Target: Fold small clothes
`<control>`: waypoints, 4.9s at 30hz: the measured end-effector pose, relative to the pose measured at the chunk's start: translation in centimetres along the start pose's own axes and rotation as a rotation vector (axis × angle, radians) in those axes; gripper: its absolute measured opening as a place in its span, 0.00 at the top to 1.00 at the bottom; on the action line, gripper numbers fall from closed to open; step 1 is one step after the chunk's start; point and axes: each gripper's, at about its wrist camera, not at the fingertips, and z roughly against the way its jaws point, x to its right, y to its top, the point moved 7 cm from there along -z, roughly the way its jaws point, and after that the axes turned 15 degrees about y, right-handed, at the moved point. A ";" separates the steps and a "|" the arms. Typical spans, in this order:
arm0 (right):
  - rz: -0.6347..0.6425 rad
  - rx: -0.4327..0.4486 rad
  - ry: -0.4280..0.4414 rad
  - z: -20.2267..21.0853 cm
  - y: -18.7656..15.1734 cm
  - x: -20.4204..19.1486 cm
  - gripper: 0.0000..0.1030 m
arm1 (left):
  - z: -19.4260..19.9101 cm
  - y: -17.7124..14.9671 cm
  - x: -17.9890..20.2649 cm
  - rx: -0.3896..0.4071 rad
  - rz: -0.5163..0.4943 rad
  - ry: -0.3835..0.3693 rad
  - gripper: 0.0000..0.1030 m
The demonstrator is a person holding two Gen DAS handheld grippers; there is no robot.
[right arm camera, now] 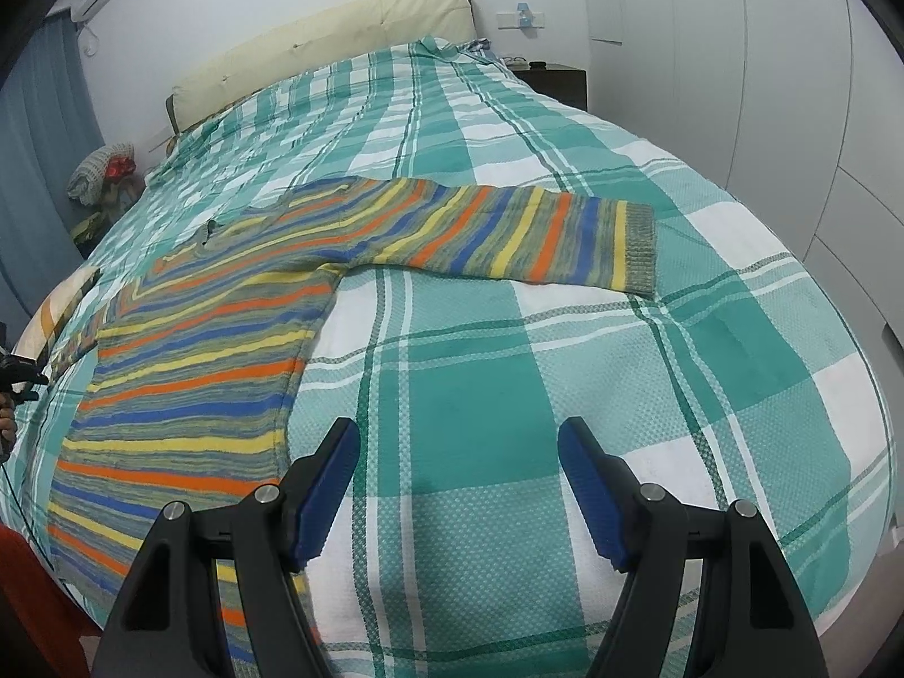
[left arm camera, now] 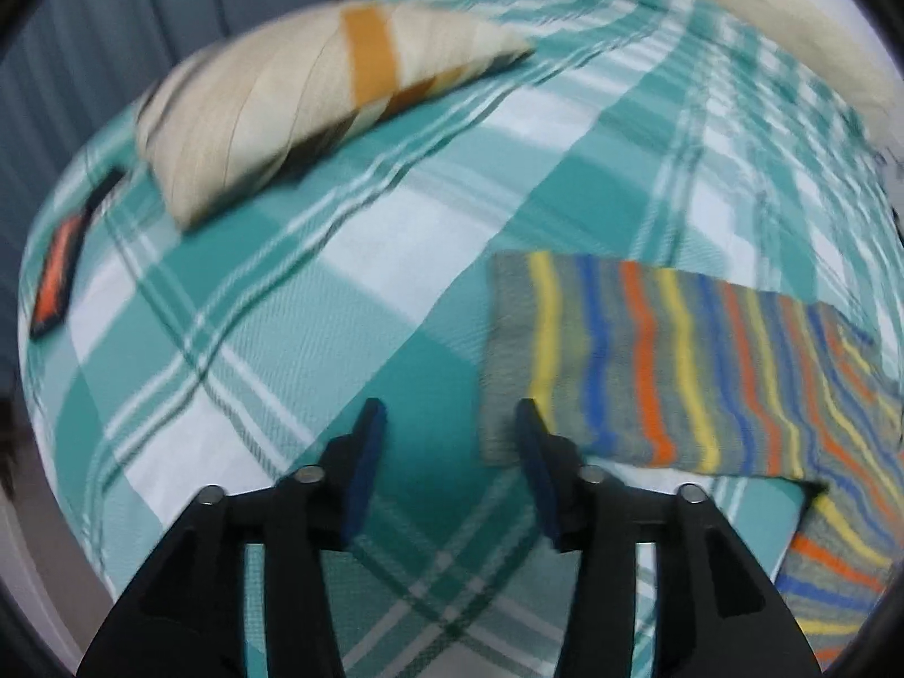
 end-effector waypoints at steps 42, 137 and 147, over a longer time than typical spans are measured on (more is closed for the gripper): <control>0.262 -0.368 0.047 -5.0 -10.6 -13.2 0.27 | 13.8 -28.9 11.7 0.107 -0.683 -0.232 0.02; 0.348 -0.380 -0.098 -5.1 -11.8 -12.6 0.02 | 13.9 -30.1 11.4 0.151 -0.705 -0.198 0.00; 0.357 -0.379 -0.103 -5.0 -11.9 -12.7 0.02 | 13.9 -30.1 11.4 0.152 -0.705 -0.197 0.00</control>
